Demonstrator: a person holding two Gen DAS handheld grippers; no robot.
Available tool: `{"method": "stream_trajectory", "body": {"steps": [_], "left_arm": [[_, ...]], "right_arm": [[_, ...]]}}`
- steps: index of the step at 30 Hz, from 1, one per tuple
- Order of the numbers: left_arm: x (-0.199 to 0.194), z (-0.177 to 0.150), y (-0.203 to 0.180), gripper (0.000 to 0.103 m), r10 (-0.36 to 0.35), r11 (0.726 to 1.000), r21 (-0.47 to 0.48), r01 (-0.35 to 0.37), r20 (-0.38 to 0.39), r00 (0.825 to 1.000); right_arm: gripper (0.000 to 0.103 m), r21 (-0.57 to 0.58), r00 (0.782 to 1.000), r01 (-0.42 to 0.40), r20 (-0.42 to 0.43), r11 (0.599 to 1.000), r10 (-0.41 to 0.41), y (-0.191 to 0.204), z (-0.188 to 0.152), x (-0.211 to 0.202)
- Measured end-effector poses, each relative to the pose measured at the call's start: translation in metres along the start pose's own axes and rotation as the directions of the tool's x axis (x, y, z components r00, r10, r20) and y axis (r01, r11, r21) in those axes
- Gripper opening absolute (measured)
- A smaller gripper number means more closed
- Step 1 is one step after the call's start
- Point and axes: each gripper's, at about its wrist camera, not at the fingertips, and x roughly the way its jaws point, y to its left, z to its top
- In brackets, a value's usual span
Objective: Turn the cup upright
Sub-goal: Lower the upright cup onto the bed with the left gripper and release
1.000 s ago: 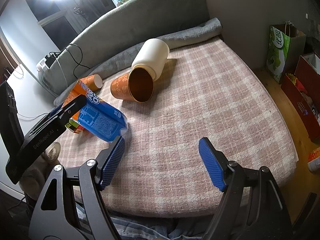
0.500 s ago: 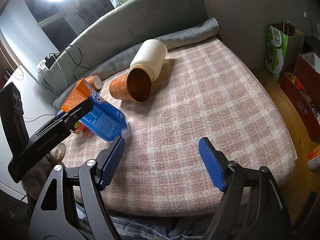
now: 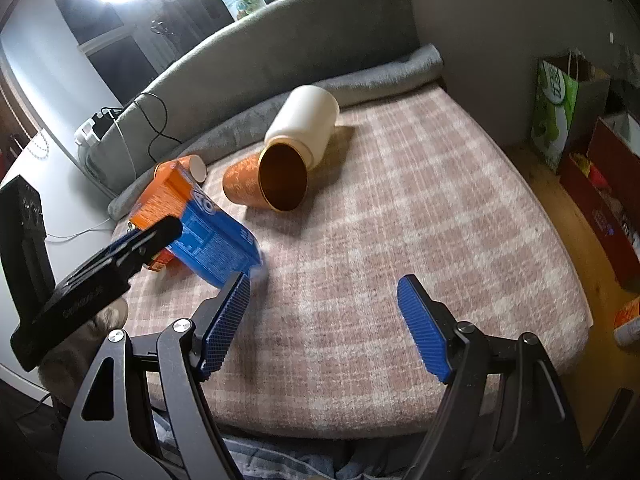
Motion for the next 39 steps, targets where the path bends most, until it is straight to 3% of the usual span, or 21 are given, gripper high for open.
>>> {"method": "stream_trajectory", "body": {"steps": [9, 13, 18, 21, 27, 29, 32, 39], "left_arm": [[-0.023, -0.011, 0.014, 0.074, -0.031, 0.999, -0.03, 0.03, -0.007, 1.0], [-0.036, -0.013, 0.024, 0.074, -0.016, 0.999, -0.047, 0.016, 0.007, 1.0], [-0.054, -0.012, 0.034, 0.074, 0.018, 0.998, -0.066, -0.014, 0.05, 0.999], [-0.065, -0.012, 0.039, 0.074, 0.047, 0.997, -0.069, -0.041, 0.082, 0.996], [-0.087, -0.013, 0.043, 0.075, 0.13, 0.991, -0.061, -0.121, 0.17, 0.977], [-0.097, -0.014, 0.045, 0.083, 0.169, 0.985, -0.056, -0.161, 0.212, 0.962], [-0.108, -0.016, 0.046, 0.083, 0.211, 0.977, -0.054, -0.204, 0.261, 0.942], [-0.115, -0.018, 0.051, 0.086, 0.233, 0.972, -0.074, -0.221, 0.278, 0.932]], "right_arm": [[0.079, -0.089, 0.997, 0.03, 0.078, 0.996, -0.023, 0.026, 0.006, -0.008], [0.079, -0.135, 0.991, 0.055, 0.131, 0.989, -0.037, 0.04, 0.007, -0.015], [0.09, -0.174, 0.977, 0.081, 0.209, 0.981, -0.044, 0.055, 0.008, -0.022], [0.09, -0.193, 0.968, 0.099, 0.246, 0.976, -0.049, 0.062, 0.008, -0.026], [0.102, -0.204, 0.947, 0.127, 0.316, 0.971, -0.057, 0.07, 0.007, -0.031], [0.103, -0.202, 0.938, 0.142, 0.34, 0.969, -0.067, 0.071, 0.006, -0.034], [0.103, -0.204, 0.925, 0.176, 0.368, 0.963, -0.091, 0.072, 0.006, -0.035], [0.103, -0.205, 0.897, 0.231, 0.423, 0.951, -0.126, 0.075, 0.006, -0.039]]}}
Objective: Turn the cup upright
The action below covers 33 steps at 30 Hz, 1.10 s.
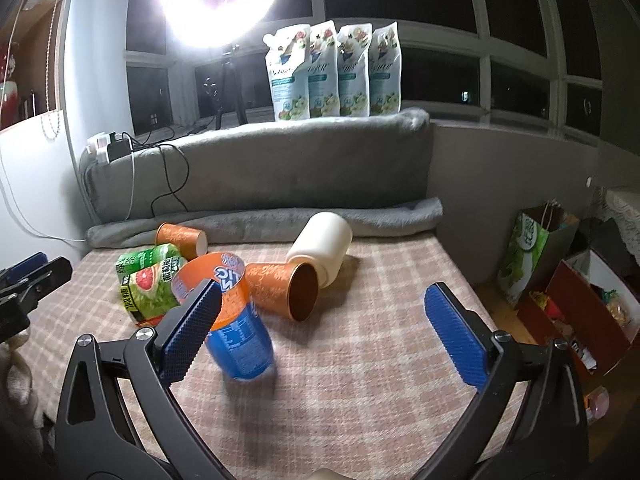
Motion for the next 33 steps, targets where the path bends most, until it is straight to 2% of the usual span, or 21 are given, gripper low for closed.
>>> {"method": "stream_trajectory", "body": {"steps": [12, 33], "left_arm": [[-0.01, 0.003, 0.002, 0.086, 0.014, 1.0, -0.019, -0.014, 0.031, 0.999], [-0.014, 0.007, 0.005, 0.086, 0.014, 0.999, -0.036, -0.013, 0.047, 0.999]], "right_arm": [[0.103, -0.018, 0.999, 0.016, 0.047, 1.0, -0.015, 0.005, 0.005, -0.007], [0.103, -0.02, 0.999, 0.02, 0.049, 1.0, -0.019, 0.007, 0.007, -0.006]]}}
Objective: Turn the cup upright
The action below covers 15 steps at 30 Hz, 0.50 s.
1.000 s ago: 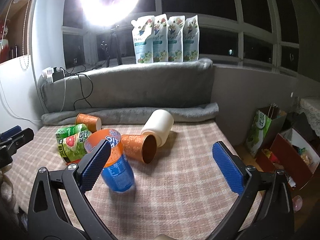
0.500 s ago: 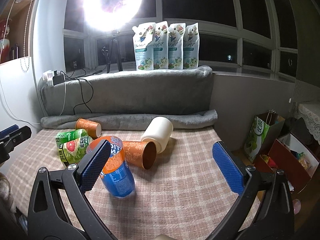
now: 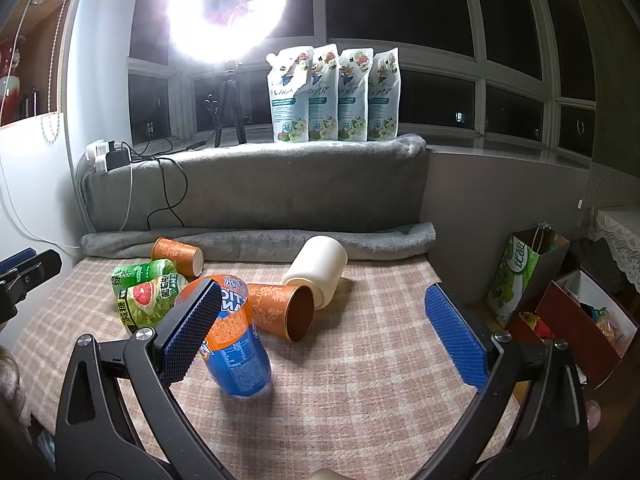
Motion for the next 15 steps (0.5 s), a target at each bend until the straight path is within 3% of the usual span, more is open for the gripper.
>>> {"method": "stream_trajectory", "body": {"steps": [15], "left_arm": [[-0.0009, -0.0002, -0.0001, 0.086, 0.0, 1.0, 0.004, 0.0, 0.003, 1.0]], "right_arm": [[0.103, 0.0, 1.0, -0.001, 0.0, 1.0, 0.001, 0.0006, -0.0007, 0.0003]]}}
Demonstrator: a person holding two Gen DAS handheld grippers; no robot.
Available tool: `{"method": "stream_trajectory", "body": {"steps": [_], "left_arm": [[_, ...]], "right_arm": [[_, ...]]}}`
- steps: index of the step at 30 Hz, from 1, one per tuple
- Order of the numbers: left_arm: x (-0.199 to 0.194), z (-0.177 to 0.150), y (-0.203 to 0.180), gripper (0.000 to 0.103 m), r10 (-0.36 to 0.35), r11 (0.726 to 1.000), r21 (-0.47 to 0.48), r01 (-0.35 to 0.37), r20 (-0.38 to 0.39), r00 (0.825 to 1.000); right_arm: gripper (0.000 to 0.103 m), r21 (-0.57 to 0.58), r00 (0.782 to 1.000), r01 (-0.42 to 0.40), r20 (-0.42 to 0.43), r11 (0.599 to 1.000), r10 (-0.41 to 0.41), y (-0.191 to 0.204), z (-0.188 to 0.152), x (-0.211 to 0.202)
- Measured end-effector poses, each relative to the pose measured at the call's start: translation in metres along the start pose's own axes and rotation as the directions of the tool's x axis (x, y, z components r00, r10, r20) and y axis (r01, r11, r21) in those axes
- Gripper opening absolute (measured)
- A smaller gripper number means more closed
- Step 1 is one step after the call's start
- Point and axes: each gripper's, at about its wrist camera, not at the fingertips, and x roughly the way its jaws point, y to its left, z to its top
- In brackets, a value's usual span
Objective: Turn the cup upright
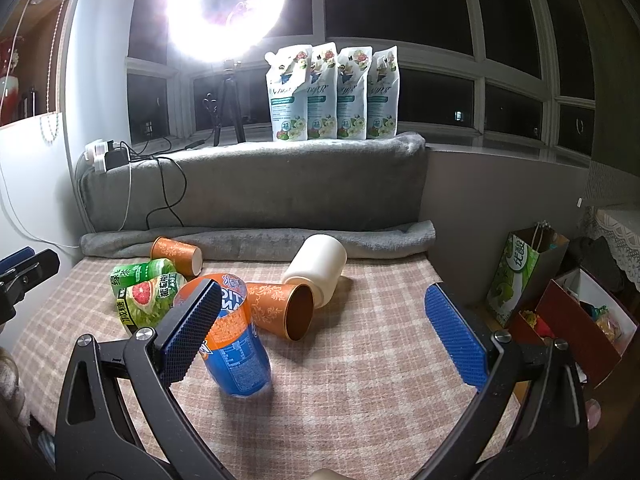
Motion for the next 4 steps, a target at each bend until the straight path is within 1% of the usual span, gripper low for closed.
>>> {"method": "stream_trajectory", "body": {"steps": [4], "left_arm": [[0.0001, 0.0007, 0.0006, 0.086, 0.006, 1.0, 0.004, -0.006, 0.007, 1.0]], "right_arm": [[0.103, 0.0, 1.0, 0.0, 0.0, 1.0, 0.0, 0.0, 0.0, 0.0]]}}
